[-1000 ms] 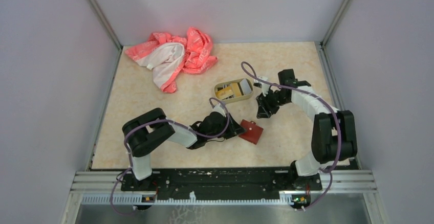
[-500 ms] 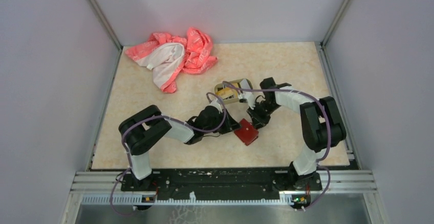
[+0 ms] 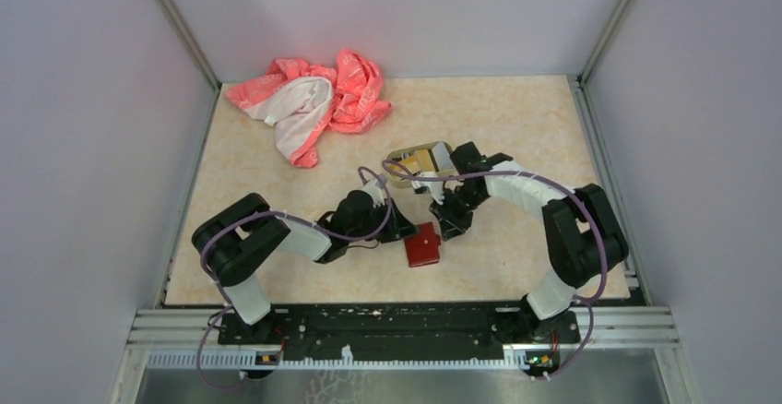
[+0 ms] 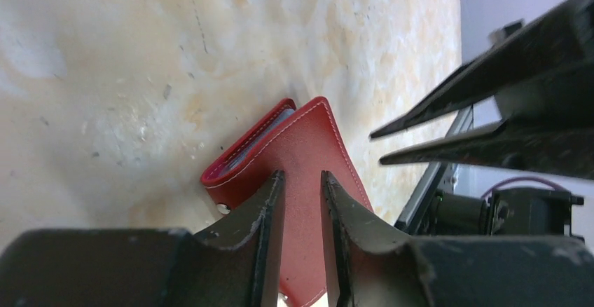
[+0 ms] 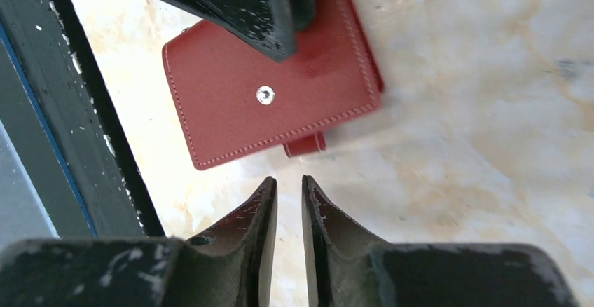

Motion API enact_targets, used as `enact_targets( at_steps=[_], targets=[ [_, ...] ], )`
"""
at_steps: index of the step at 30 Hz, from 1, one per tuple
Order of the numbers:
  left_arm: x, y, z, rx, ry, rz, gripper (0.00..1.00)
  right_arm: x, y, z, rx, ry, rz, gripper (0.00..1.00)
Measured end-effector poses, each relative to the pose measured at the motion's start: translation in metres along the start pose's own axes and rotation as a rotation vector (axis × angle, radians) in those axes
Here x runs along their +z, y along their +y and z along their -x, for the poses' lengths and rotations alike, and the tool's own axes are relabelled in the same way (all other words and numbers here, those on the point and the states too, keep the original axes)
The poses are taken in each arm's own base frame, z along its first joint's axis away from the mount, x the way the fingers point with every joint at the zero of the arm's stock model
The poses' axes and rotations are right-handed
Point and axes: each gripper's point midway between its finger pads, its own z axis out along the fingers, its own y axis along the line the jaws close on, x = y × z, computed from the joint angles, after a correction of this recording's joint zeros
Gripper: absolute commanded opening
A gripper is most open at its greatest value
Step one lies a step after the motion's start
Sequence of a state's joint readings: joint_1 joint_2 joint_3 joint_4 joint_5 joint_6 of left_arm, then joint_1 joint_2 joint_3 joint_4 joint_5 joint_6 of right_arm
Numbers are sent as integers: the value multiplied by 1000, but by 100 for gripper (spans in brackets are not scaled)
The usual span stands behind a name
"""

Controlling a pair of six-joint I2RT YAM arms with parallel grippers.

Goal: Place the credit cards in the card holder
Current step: Close the card holder at the center of the board.

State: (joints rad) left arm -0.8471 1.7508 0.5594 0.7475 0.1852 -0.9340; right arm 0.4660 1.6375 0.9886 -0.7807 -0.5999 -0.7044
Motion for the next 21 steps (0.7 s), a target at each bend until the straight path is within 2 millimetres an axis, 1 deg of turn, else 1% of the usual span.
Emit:
enact_targets(
  at_steps=[5, 7, 10, 12, 14, 17, 19, 21],
  targets=[
    [-12, -9, -6, 47, 25, -58, 35, -28, -5, 15, -83, -98, -71, 45],
    [-17, -17, -4, 69, 21, -87, 35, -33, -3, 16, -109, -117, -84, 51],
    [-24, -31, 2, 102, 6, -131, 35, -27, -1, 14, -153, -122, -78, 54],
    [-28, -39, 5, 123, -2, -157, 34, -17, 1, 5, -192, -106, -69, 57],
    [-31, -45, 7, 136, -4, -178, 31, -6, 5, -5, -247, -87, -53, 63],
    [-33, -49, 5, 146, 8, -196, 26, 3, 13, -16, -347, -78, -47, 69],
    [-33, -50, 2, 147, 26, -204, 23, 3, 14, -17, -419, -94, -68, 69],
    [-32, -47, -3, 145, 49, -209, 19, 0, 12, -10, -491, -120, -100, 67]
  ],
)
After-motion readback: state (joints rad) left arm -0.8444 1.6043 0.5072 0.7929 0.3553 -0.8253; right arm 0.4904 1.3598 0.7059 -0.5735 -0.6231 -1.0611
